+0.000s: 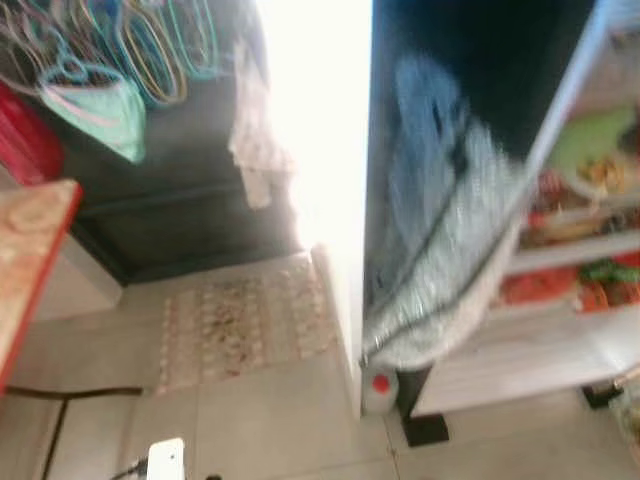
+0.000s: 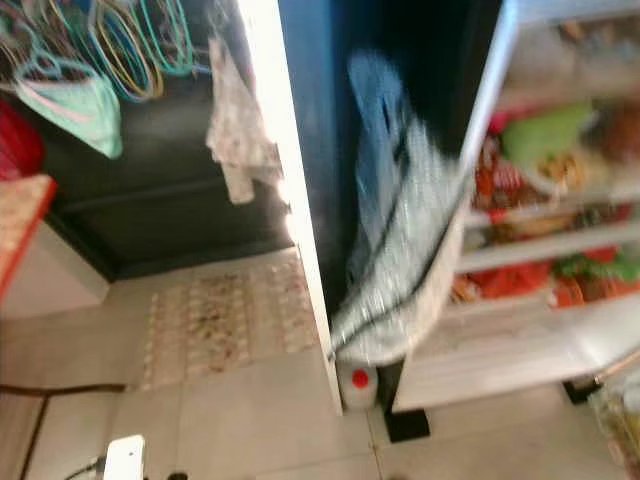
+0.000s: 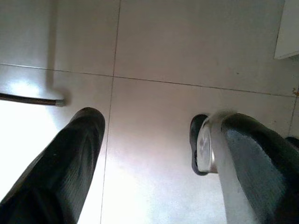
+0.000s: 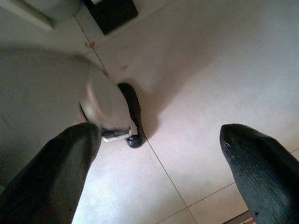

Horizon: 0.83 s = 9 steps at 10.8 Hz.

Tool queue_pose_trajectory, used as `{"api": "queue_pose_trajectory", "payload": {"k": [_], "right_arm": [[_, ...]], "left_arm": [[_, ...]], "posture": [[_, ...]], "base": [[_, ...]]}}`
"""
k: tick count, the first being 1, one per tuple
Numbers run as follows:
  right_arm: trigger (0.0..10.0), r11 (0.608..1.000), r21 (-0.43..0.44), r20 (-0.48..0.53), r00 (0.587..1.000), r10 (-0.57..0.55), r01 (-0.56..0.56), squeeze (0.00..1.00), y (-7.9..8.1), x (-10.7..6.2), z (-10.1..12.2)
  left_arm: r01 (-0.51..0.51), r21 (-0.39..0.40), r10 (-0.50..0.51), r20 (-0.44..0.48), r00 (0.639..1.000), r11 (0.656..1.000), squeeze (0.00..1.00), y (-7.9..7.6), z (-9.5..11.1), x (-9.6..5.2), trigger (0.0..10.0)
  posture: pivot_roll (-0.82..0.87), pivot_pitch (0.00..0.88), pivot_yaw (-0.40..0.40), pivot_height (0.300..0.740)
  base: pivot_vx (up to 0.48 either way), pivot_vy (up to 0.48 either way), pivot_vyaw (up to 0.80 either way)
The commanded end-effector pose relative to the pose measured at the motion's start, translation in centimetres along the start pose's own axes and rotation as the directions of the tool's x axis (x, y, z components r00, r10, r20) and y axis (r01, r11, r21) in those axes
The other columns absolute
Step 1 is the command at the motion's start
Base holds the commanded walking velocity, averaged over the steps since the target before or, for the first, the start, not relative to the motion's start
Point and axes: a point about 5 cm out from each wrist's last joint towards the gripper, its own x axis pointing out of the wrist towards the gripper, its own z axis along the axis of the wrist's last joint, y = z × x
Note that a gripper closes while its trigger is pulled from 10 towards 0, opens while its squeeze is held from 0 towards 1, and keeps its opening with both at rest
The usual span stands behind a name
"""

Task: Restocking fridge

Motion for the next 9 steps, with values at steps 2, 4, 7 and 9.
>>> {"api": "queue_pose_trajectory", "payload": {"k": [2,4,7,9], "right_arm": [[10.0,0.999,0.001,0.011,0.999,0.039,-0.039,0.0,1.1,0.2,0.3],[10.0,0.999,0.0,0.017,0.999,0.045,-0.045,0.0,1.2,0.2,0.5],[10.0,1.0,0.011,0.023,0.999,0.029,-0.029,0.0,1.0,0.2,0.4],[10.0,0.999,0.015,0.024,0.999,0.029,-0.029,0.0,0.9,0.2,0.4]], "left_arm": [[-0.009,0.01,0.01,-0.026,1.0,1.0,0.0,0.4,-0.6,-0.1,10.0],[-0.008,0.017,0.009,-0.014,1.0,1.0,0.0,0.3,-0.4,-0.1,10.0],[-0.011,0.034,0.013,-0.042,0.999,0.999,0.0,0.4,-1.3,-0.3,10.0],[-0.008,0.048,0.01,-0.051,0.999,0.999,0.0,0.4,-1.5,-0.3,10.0]], "posture": [[-0.14,0.055,0.115,0.74],[-0.13,0.058,0.1,0.74],[-0.13,0.06,0.102,0.74],[-0.14,0.061,0.106,0.74]], "base": [[0.0,0.0,0.0],[0.0,0.0,0.0],[0.0,0.0,0.0],[0.0,0.339,0.0]]}}
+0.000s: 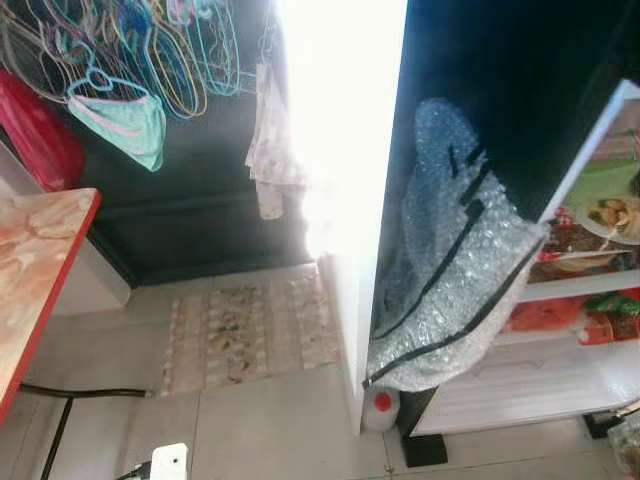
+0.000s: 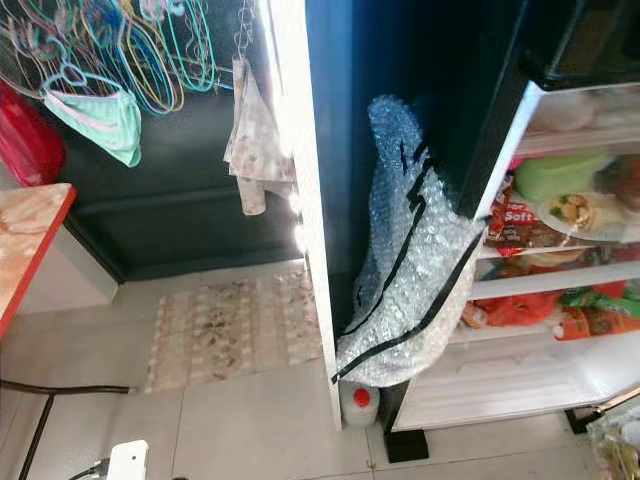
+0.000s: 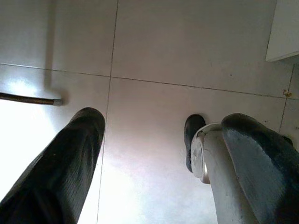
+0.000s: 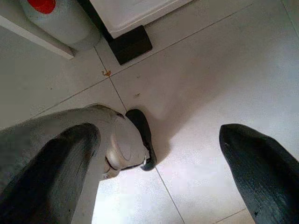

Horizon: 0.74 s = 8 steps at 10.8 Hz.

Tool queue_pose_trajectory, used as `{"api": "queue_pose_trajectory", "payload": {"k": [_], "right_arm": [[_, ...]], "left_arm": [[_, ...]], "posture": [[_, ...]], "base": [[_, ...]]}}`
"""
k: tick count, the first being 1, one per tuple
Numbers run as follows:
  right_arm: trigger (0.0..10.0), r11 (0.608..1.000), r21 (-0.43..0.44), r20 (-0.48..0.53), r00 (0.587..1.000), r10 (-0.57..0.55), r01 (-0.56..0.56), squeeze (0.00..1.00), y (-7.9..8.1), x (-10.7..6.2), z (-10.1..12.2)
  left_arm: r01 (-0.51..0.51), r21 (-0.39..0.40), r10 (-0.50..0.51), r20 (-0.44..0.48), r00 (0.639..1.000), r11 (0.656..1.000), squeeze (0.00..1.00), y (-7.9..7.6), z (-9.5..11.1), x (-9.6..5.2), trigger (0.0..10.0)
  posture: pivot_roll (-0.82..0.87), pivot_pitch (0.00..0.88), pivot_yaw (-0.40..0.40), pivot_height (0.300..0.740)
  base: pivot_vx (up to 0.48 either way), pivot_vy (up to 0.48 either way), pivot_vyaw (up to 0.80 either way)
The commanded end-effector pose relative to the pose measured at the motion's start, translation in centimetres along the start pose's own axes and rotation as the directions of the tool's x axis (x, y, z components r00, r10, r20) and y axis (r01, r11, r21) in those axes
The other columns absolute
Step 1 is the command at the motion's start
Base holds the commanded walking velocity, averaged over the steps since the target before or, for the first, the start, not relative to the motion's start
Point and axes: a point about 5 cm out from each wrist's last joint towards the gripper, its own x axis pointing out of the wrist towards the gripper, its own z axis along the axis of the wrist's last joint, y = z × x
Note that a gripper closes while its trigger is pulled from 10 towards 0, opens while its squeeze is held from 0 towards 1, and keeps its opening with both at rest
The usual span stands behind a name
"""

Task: Restocking fridge

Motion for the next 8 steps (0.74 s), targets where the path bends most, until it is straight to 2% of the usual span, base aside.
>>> {"api": "queue_pose_trajectory", "payload": {"k": [1,2,3,8], "right_arm": [[10.0,1.0,0.017,-0.018,1.0,0.001,-0.001,0.0,0.27,-0.18,-0.79],[10.0,1.0,0.017,-0.019,1.0,0.0,0.0,0.0,0.29,-0.18,-0.8],[10.0,1.0,0.018,-0.024,1.0,-0.003,0.004,0.0,0.3,-0.18,-0.88],[10.0,1.0,0.018,-0.035,0.999,0.003,-0.002,0.0,0.59,-0.2,-1.13]], "left_arm": [[-0.013,0.007,0.013,-0.034,0.999,1.0,0.0,0.54,-0.89,-0.2,10.0],[-0.013,0.009,0.014,-0.034,0.999,1.0,0.0,0.56,-0.85,-0.2,10.0],[-0.009,0.027,0.01,-0.033,0.999,1.0,0.0,0.56,-0.81,-0.19,10.0],[0.006,0.051,-0.004,-0.034,0.999,0.999,0.0,0.73,-0.76,-0.21,10.0]], "posture": [[-0.14,0.062,0.105,0.74],[-0.13,0.06,0.106,0.74],[-0.14,0.057,0.109,0.74],[-0.15,0.022,0.13,0.74]], "base": [[0.0,0.341,0.0],[0.0,0.337,0.0],[0.0,0.0,0.0],[0.0,0.0,-0.78]]}}
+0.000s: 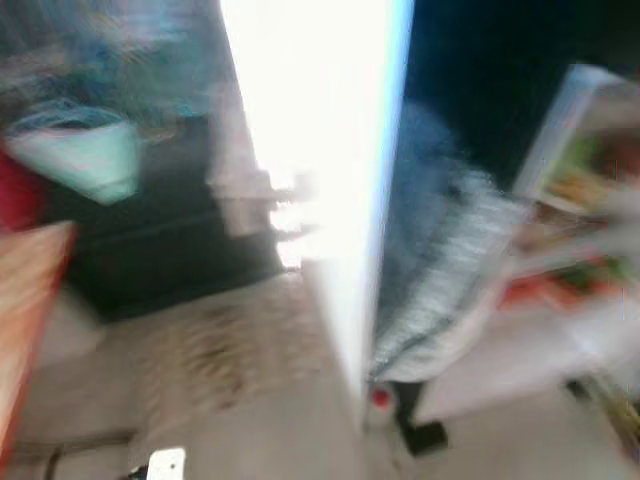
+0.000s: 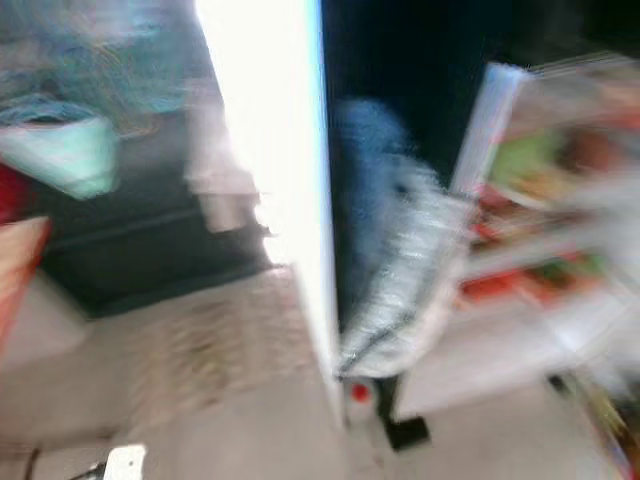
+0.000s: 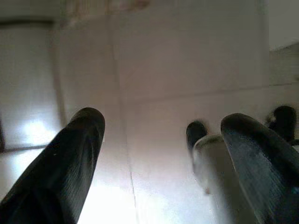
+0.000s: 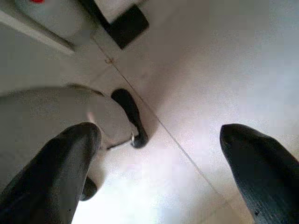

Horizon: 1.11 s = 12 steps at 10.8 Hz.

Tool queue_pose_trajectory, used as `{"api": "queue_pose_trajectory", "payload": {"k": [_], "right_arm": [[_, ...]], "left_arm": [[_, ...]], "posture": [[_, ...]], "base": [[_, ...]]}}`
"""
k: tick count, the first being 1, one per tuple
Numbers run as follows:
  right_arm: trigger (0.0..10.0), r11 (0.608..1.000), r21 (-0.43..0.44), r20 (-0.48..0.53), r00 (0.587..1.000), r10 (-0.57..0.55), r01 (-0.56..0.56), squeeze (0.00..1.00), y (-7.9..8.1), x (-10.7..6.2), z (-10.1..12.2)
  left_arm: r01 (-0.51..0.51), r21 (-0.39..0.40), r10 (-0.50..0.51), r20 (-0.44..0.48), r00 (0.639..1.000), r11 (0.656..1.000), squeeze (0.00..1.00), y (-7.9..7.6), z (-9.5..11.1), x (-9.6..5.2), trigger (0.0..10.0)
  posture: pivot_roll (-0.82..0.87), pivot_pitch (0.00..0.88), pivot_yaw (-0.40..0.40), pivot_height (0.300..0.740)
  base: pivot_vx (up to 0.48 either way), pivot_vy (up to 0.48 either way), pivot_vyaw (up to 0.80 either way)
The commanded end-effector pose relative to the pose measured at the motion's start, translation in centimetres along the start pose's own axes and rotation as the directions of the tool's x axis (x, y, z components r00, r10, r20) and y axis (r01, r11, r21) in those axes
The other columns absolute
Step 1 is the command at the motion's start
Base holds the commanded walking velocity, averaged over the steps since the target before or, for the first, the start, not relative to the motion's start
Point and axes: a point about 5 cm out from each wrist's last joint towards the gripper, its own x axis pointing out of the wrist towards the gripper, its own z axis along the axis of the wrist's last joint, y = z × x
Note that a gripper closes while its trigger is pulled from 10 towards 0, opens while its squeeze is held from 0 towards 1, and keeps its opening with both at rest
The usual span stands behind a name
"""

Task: Restocking fridge

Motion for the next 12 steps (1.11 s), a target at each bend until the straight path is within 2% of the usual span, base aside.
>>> {"api": "queue_pose_trajectory", "payload": {"k": [1,5,10,11,12], "right_arm": [[10.0,1.0,0.006,-0.014,1.0,0.01,-0.01,0.0,0.42,-0.01,-0.34],[10.0,1.0,0.004,-0.019,1.0,0.007,-0.007,0.0,0.45,-0.07,-0.56],[10.0,1.0,0.02,0.002,1.0,-0.015,0.015,0.0,0.26,-0.09,-0.39],[10.0,0.999,0.007,0.019,0.999,-0.039,0.039,0.0,0.11,-0.1,-0.22],[10.0,0.997,-0.003,0.027,0.997,-0.073,0.073,0.0,-0.13,-0.12,-0.13]], "left_arm": [[-0.011,0.006,0.011,-0.029,1.0,1.0,0.0,0.6,-0.85,-0.22,10.0],[-0.006,0.036,0.007,-0.038,0.999,0.999,0.0,0.97,-1.14,-0.34,10.0],[0.017,0.048,-0.015,-0.038,0.999,0.999,0.0,0.4,-1.11,-0.27,10.0],[0.015,0.041,-0.014,-0.035,0.999,0.999,0.0,0.39,-1.07,-0.27,10.0],[0.014,0.039,-0.012,-0.034,0.999,0.999,0.0,0.34,-1.05,-0.25,10.0]], "posture": [[-0.15,0.018,0.131,0.74],[-0.14,0.0,0.138,0.74],[-0.14,0.005,0.127,0.74],[-0.14,0.013,0.124,0.74],[-0.14,0.023,0.123,0.74]], "base": [[0.0,0.0,-0.78],[0.0,0.0,-0.78],[0.0,0.0,-0.78],[0.0,0.0,-0.79],[0.0,0.0,0.0]]}}
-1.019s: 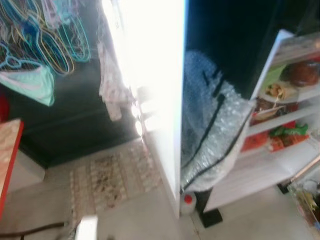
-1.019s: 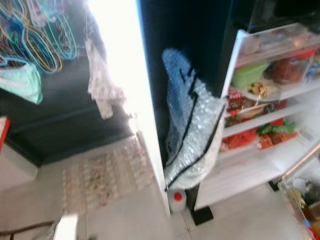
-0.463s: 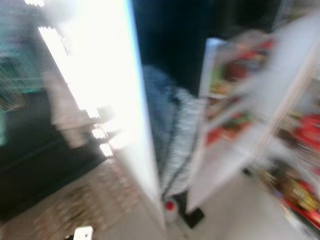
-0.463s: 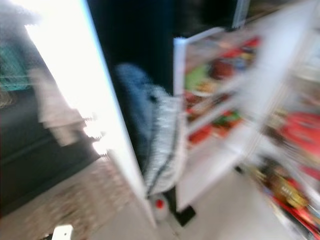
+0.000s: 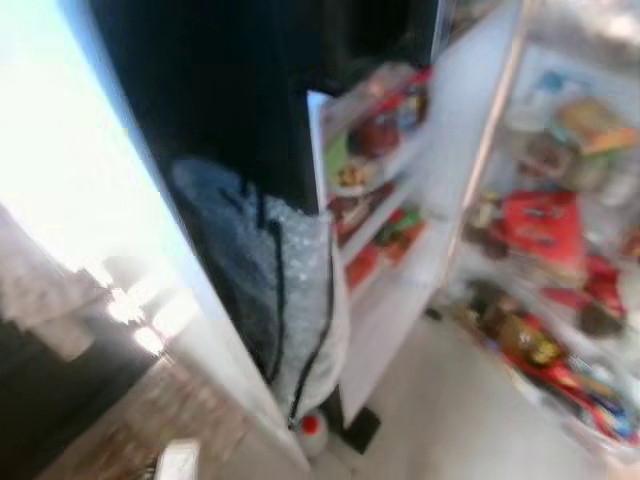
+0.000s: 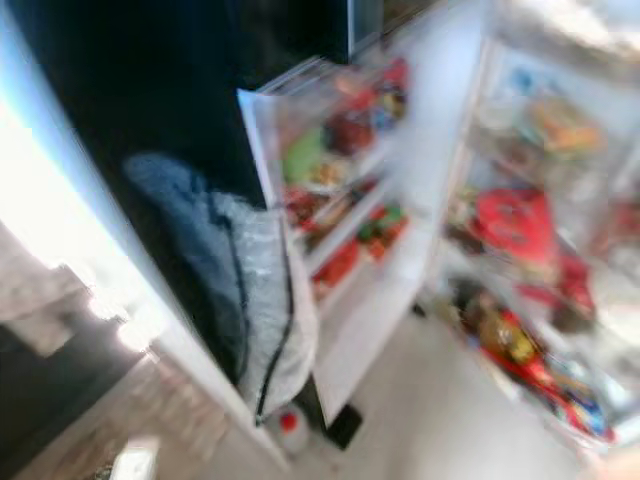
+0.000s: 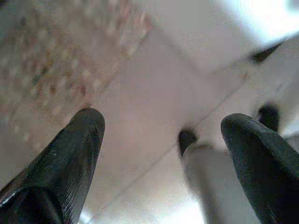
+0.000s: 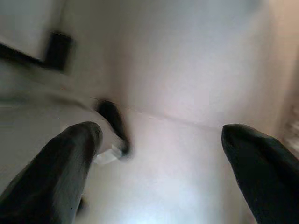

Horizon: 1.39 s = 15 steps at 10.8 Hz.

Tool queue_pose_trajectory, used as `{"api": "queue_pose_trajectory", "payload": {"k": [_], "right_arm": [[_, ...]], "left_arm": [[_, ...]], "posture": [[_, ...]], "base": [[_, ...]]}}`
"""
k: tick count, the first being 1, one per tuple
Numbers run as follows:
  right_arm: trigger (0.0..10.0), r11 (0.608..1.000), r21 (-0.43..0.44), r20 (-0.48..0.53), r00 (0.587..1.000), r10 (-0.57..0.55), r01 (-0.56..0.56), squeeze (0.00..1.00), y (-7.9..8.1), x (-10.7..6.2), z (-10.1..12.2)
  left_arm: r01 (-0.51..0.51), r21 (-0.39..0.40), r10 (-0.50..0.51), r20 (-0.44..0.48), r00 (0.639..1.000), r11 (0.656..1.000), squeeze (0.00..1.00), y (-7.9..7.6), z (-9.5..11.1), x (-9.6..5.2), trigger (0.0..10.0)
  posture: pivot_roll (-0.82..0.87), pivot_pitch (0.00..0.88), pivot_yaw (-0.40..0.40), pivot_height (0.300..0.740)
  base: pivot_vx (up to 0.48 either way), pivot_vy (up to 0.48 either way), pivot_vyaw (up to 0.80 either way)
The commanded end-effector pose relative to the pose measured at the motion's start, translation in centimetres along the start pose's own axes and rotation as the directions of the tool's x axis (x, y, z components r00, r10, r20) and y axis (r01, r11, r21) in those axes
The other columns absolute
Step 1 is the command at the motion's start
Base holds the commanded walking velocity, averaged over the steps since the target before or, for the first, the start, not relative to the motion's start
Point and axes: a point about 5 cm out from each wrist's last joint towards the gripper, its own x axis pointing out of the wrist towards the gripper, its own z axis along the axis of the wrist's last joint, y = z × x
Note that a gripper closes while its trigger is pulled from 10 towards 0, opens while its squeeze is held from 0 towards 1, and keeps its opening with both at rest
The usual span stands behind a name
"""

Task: Restocking fridge

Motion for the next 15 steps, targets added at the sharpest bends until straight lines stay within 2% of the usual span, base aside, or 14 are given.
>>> {"api": "queue_pose_trajectory", "payload": {"k": [1,3,4,5,6,7,8,9,10,11,12,13,14,15], "right_arm": [[10.0,1.0,-0.011,0.03,0.999,-0.012,0.013,0.0,0.7,0.2,0.6],[10.0,0.992,-0.005,0.045,0.991,-0.123,0.123,0.0,0.1,0.0,0.5],[10.0,0.97,0.032,0.189,0.951,-0.243,0.242,0.0,-0.5,0.2,3.0],[10.0,0.925,0.146,0.511,0.774,-0.374,0.351,0.0,-2.7,-0.4,11.0],[10.0,0.918,0.159,0.57,0.725,-0.387,0.365,0.0,-2.9,-0.9,12.0],[10.0,0.929,0.168,0.687,0.636,-0.35,0.33,0.0,-2.5,-2.1,14.4],[10.0,0.941,0.175,0.754,0.575,-0.317,0.289,0.0,-1.9,-3.1,15.7],[10.0,0.964,0.104,0.827,0.517,-0.22,0.244,0.0,-0.5,-4.3,16.6],[10.0,0.989,-0.039,0.871,0.491,-0.038,0.146,0.0,1.7,-5.4,17.3],[10.0,0.977,-0.213,0.861,0.474,0.184,0.009,0.0,4.5,-6.7,17.5],[10.0,0.959,-0.282,0.855,0.45,0.259,-0.016,0.0,5.4,-7.4,17.8],[10.0,0.942,-0.332,0.854,0.409,0.32,-0.044,0.0,6.3,-8.3,18.4],[10.0,0.936,-0.345,0.863,0.366,0.348,-0.075,0.0,7.5,-9.3,19.7],[10.0,0.938,-0.325,0.87,0.351,0.347,-0.121,0.0,8.2,-10.0,20.3]], "left_arm": [[-0.041,-0.005,0.04,-0.048,0.998,0.999,0.0,1.3,-1.5,-0.5,10.0],[-0.048,-0.02,0.047,-0.049,0.998,0.999,0.0,1.3,-1.6,-0.5,10.0],[-0.049,-0.021,0.048,-0.051,0.998,0.999,0.0,1.3,-1.6,-0.5,10.0],[-0.05,-0.026,0.048,-0.051,0.998,0.998,0.0,1.3,-1.6,-0.5,10.0],[-0.05,-0.027,0.048,-0.051,0.998,0.998,0.0,1.3,-1.6,-0.5,10.0],[-0.05,-0.026,0.048,-0.052,0.997,0.998,0.0,1.3,-1.6,-0.5,10.0],[-0.051,-0.032,0.049,-0.051,0.998,0.998,0.0,1.3,-1.6,-0.5,10.0],[-0.051,-0.037,0.049,-0.051,0.997,0.998,0.0,1.2,-1.7,-0.5,10.0],[-0.051,-0.036,0.049,-0.053,0.997,0.998,0.0,1.2,-1.7,-0.5,10.0],[-0.049,-0.038,0.047,-0.055,0.997,0.998,0.0,1.2,-1.8,-0.5,10.0],[-0.05,-0.043,0.047,-0.053,0.997,0.998,0.0,1.2,-1.8,-0.5,10.0],[-0.051,-0.047,0.049,-0.053,0.997,0.998,0.0,1.3,-1.8,-0.5,10.0],[-0.053,-0.06,0.05,-0.052,0.997,0.997,0.0,1.3,-1.8,-0.5,10.0],[-0.056,-0.063,0.052,-0.055,0.997,0.996,0.0,1.3,-1.9,-0.6,10.0]], "posture": [[-0.15,0.027,0.122,0.74],[-0.16,0.032,0.123,0.74],[-0.18,0.039,0.129,0.74],[-0.18,0.039,0.133,0.74],[-0.18,0.04,0.135,0.74],[-0.19,0.037,0.135,0.74],[-0.19,0.033,0.132,0.74],[-0.19,0.031,0.131,0.74],[-0.19,0.031,0.133,0.74],[-0.19,0.03,0.129,0.74],[-0.2,0.028,0.124,0.74],[-0.19,0.028,0.122,0.74],[-0.2,0.028,0.124,0.74],[-0.2,0.022,0.12,0.74]], "base": [[0.0,0.0,0.0],[0.0,0.0,0.0],[0.0,0.0,0.0],[0.0,0.0,0.0],[0.0,0.0,0.0],[0.0,0.0,0.0],[0.0,0.0,0.0],[0.0,0.0,0.0],[0.0,0.0,0.0],[0.0,0.0,0.0],[0.0,0.0,0.0],[0.0,0.0,0.0],[0.0,0.0,0.0],[0.0,0.0,0.0]]}}
